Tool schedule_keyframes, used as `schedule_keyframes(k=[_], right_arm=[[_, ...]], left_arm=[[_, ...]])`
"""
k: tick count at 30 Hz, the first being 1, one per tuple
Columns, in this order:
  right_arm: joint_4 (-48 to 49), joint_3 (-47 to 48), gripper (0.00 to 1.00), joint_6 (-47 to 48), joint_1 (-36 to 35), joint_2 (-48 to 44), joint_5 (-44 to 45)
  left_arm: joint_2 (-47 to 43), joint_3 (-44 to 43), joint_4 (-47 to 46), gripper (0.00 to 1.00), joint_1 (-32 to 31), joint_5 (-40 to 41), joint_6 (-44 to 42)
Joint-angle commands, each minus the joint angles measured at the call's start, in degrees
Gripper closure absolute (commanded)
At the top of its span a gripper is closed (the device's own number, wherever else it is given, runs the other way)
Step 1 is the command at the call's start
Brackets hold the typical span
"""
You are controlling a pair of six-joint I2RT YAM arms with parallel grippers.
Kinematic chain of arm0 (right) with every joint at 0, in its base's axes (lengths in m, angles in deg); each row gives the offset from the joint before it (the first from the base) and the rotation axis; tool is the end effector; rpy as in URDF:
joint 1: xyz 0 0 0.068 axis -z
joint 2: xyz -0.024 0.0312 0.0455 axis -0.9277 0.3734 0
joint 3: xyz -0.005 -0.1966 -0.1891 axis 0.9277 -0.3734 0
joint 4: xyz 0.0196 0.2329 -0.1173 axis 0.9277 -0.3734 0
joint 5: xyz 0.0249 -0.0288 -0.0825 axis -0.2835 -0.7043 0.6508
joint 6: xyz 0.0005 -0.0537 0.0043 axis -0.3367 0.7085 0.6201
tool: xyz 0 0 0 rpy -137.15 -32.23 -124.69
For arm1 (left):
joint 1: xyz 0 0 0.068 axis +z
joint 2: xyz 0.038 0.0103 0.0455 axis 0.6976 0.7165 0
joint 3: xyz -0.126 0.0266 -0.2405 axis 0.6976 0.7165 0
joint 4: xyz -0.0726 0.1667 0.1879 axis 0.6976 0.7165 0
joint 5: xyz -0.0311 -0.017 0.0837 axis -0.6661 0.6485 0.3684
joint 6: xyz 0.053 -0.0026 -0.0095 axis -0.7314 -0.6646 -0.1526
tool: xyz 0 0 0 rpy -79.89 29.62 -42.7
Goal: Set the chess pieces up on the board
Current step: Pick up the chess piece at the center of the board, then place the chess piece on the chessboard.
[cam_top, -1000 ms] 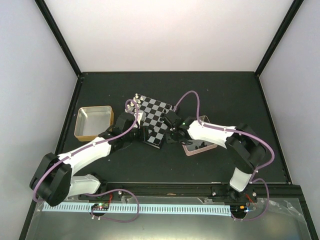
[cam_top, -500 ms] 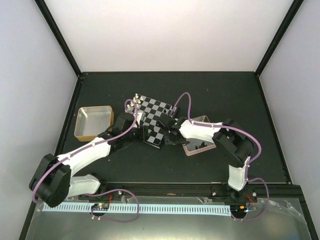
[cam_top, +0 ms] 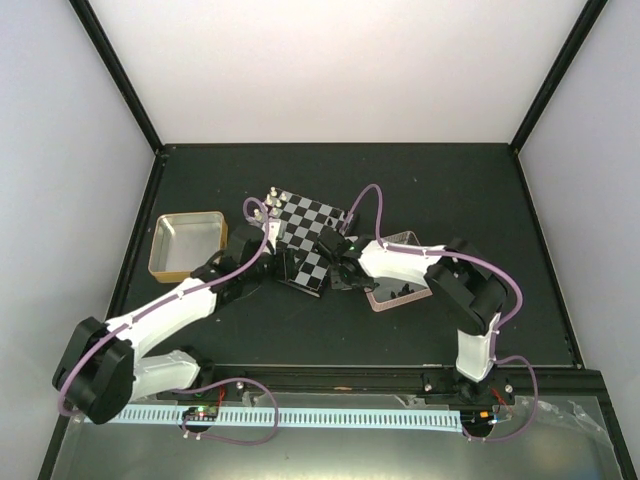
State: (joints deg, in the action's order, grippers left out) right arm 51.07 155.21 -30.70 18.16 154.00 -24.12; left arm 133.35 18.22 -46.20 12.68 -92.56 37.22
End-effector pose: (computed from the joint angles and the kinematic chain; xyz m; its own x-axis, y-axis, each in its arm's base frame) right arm 0.2309 0.2638 0.1451 -0.9576 -0.0806 -0.2767 -0.0851 0.9964 0.0045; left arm 0.2043 -0.1341 0.2072 -0.7657 -0.0880 -0.6371 0.3216 0.8054 -0.4978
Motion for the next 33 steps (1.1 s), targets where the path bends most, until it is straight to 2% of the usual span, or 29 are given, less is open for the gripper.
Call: schedule_keyframes(k=[1, 4, 7, 13, 17, 21, 24, 28, 33], right_arm=[[3.20, -3.23, 0.87, 1.61, -0.36, -2.41, 2.82], [11.38, -6.83, 0.87, 6.84, -0.36, -8.88, 3.68], [20.92, -12.23, 0.87, 14.34, -0.32, -17.07, 1.79], [40.05, -24.52, 0.87, 27.49, -0.33, -34.12, -13.66], [44.21, -27.36, 0.87, 32.69, -0.29, -41.48, -20.78], [45.51, -27.84, 0.87, 37.29, -0.35, -45.71, -29.57], [45.57, -27.55, 0.87, 40.00, -0.33, -47.08, -33.44], [43.87, -26.33, 0.87, 42.22, -0.33, -47.56, -34.53], [40.10, -24.43, 0.87, 45.03, -0.35, -46.31, -35.97]], left_arm=[[-4.15, 0.43, -0.67, 0.51, 0.42, 2.56, 1.87], [-6.50, 0.22, -0.60, 0.48, 0.85, 1.81, 2.99], [-8.95, -1.76, 0.62, 0.43, 1.53, -2.22, 3.81], [-12.77, -8.87, 4.50, 0.27, 3.39, -15.45, 4.01], [-12.52, -15.48, 13.19, 0.19, 5.29, -22.84, 2.95], [-7.77, -20.64, 18.67, 0.16, 6.26, -37.09, 0.82], [-5.04, -23.42, 22.84, 0.20, 6.25, -44.16, -2.03], [-3.36, -26.23, 29.02, 0.32, 6.28, -46.40, -7.35], [-2.10, -26.64, 30.63, 0.48, 6.25, -50.29, -11.31]])
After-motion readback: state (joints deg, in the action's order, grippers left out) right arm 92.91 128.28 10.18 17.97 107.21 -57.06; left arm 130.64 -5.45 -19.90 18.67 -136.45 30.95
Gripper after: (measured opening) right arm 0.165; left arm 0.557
